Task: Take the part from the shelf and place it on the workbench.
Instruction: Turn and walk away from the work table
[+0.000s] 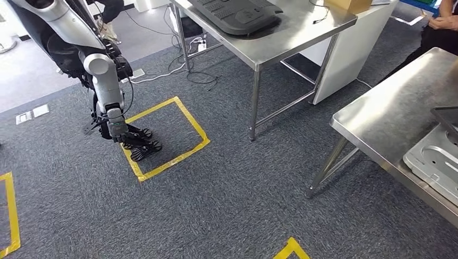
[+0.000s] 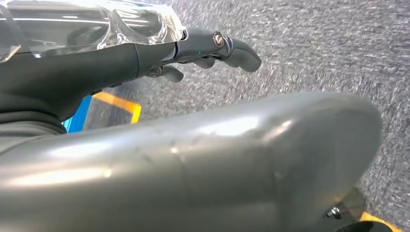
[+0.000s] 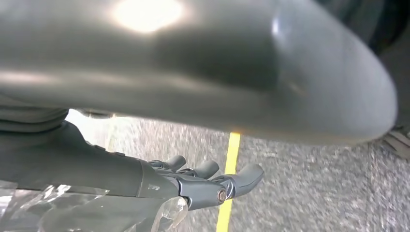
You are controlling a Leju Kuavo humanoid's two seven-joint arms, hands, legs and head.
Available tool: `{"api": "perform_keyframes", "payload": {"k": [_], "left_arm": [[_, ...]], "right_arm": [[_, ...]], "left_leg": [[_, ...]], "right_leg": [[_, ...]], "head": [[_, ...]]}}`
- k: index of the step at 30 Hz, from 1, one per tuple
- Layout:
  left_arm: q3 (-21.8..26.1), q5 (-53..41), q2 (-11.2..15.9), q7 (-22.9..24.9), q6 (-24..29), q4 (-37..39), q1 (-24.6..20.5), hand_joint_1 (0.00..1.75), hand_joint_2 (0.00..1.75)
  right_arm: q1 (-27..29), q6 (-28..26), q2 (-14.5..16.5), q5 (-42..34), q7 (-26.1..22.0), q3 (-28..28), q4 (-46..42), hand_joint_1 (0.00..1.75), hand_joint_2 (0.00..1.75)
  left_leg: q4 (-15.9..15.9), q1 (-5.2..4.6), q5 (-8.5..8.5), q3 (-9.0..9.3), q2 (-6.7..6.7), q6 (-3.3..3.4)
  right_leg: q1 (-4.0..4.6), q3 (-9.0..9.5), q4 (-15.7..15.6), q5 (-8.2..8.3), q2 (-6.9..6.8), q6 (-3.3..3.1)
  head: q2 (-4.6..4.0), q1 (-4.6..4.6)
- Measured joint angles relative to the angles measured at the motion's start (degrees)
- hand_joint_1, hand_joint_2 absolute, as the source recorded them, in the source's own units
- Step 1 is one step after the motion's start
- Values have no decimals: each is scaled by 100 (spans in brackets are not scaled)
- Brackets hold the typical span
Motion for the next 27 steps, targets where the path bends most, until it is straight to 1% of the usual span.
{"api": "perform_keyframes", "payload": {"k": [1,2,3,4,5,6,7,8,9,10,11,12,13,14,15,16,17,18,19,20,21,22,23,24,25,26,27], "left_arm": [[0,-3,4,0,0,0,10,0,0],[0,-4,7,0,0,0,21,0,0],[0,-5,8,0,0,0,27,0,0],[0,-6,10,0,0,0,23,0,0],[0,-7,7,0,0,0,14,0,0],[0,-7,7,0,0,0,4,0,0],[0,-7,7,0,0,0,1,0,0],[0,-8,7,0,0,0,8,0,0],[0,-10,7,0,0,0,20,0,0],[0,-15,7,0,0,0,29,0,0],[0,-21,7,0,0,0,31,0,0],[0,-27,8,0,0,0,24,0,0],[-1,-35,8,0,1,0,14,0,0],[-1,-40,8,0,2,0,5,0,0],[-2,-47,7,0,4,0,0,0,0],[-4,-56,7,1,6,0,1,0,0],[-5,-66,5,1,8,0,6,0,0],[-9,-84,5,5,7,0,9,0,0],[-11,-103,5,10,5,0,7,0,0],[-15,-122,6,14,2,0,-3,0,0],[-20,-140,7,19,-2,0,-20,0,0],[-26,-155,5,25,-7,0,-38,0,0],[-33,-170,2,33,-13,0,-51,0,0],[-41,-188,-1,50,-20,0,-55,0,0],[-48,-208,-2,70,-27,0,-58,0,0],[-52,-226,-2,86,-31,0,-60,0,0],[-54,-242,1,99,-34,0,-65,0,0]], "right_arm": [[-11,0,2,0,4,1,0,0,0],[-18,0,2,-1,7,2,0,0,0],[-20,0,3,0,8,3,0,0,0],[-20,0,4,-1,4,4,0,0,0],[-18,0,2,-1,0,4,0,0,0],[-14,0,2,-1,-3,5,0,0,0],[-11,0,2,-1,-5,5,0,0,0],[-9,0,1,-1,-5,5,0,0,0],[-9,1,1,1,-5,5,0,0,0],[-11,5,1,3,-5,7,0,0,0],[-15,10,2,8,-5,10,0,0,0],[-20,16,2,13,-5,13,0,0,0],[-25,21,2,17,-4,16,0,0,0],[-30,23,2,21,-1,19,0,0,0],[-35,25,2,24,3,21,0,0,0],[-42,28,3,27,7,23,0,0,0],[-46,32,2,33,11,25,-1,0,0],[-50,37,-1,43,14,28,-1,0,0],[-53,41,-5,53,17,31,-2,0,0],[-52,48,-10,61,23,34,-2,0,0],[-50,54,-15,67,32,38,-2,0,0],[-46,63,-21,67,39,45,-2,0,0],[-41,73,-27,67,46,52,-2,0,0],[-39,78,-35,68,50,58,-2,0,0],[-39,83,-43,68,52,63,-2,0,0],[-41,84,-49,69,54,64,-2,0,0],[-43,87,-54,71,56,67,-2,0,0]], "left_leg": [[-6,17,7,-14,-46,-28],[26,27,-8,-32,2,-56],[141,29,-72,-85,123,-83],[385,27,-201,-199,287,-107],[745,22,-377,-374,470,-130],[1175,26,-565,-592,574,-149],[1564,32,-701,-791,620,-163],[1784,34,-740,-909,638,-165],[1780,35,-673,-912,650,-158],[1526,30,-509,-788,676,-138],[1105,14,-302,-574,748,-101],[672,-23,-139,-355,886,-52],[328,-63,-23,-189,1001,-7],[136,-101,25,-102,1088,31],[76,-131,21,-90,1111,56],[58,-140,30,-96,1047,71],[30,-119,46,-83,982,91],[-14,-97,64,-56,910,113],[-57,-71,85,-25,845,137],[-86,-47,99,1,779,157],[-95,-49,99,8,719,171],[-93,-49,97,8,646,181],[-91,-48,95,10,561,185],[-87,-42,93,14,474,183],[-78,-31,89,21,376,174],[-64,-17,81,27,290,157],[-40,-10,67,20,205,129]], "right_leg": [[3,2,-3,9,-73,-43],[11,10,-9,15,-136,-81],[11,19,-14,19,-208,-123],[10,27,-20,18,-287,-156],[23,37,-20,8,-363,-182],[37,44,-19,-4,-448,-203],[49,52,-19,-17,-534,-213],[58,64,-19,-33,-614,-218],[65,81,-19,-49,-687,-217],[70,106,-19,-68,-756,-213],[76,137,-19,-88,-821,-206],[84,169,-21,-110,-883,-192],[93,195,-23,-132,-939,-171],[99,212,-26,-150,-990,-149],[101,224,-34,-163,-1037,-123],[103,241,-48,-172,-1087,-94],[94,260,-55,-192,-1093,-63],[89,259,-3,-247,-999,-35],[87,204,150,-353,-856,-15],[81,72,438,-513,-681,-3],[84,-106,798,-688,-536,0],[85,-326,1198,-840,-478,5],[83,-498,1485,-907,-456,12],[79,-576,1561,-853,-448,21],[70,-559,1440,-697,-433,32],[52,-424,1091,-460,-381,45],[18,-255,682,-255,-222,63]], "head": [[0,0],[0,-1],[0,-10],[-1,-20],[-1,-31],[-1,-40],[-1,-39],[0,-40],[0,-40],[0,-40],[0,-41],[0,-40],[0,-38],[0,-37],[0,-35],[0,-35],[0,-36],[0,-34],[0,-29],[0,-22],[0,-15],[0,-10],[0,-7],[0,-6],[0,-6],[0,-5],[0,-4]]}}
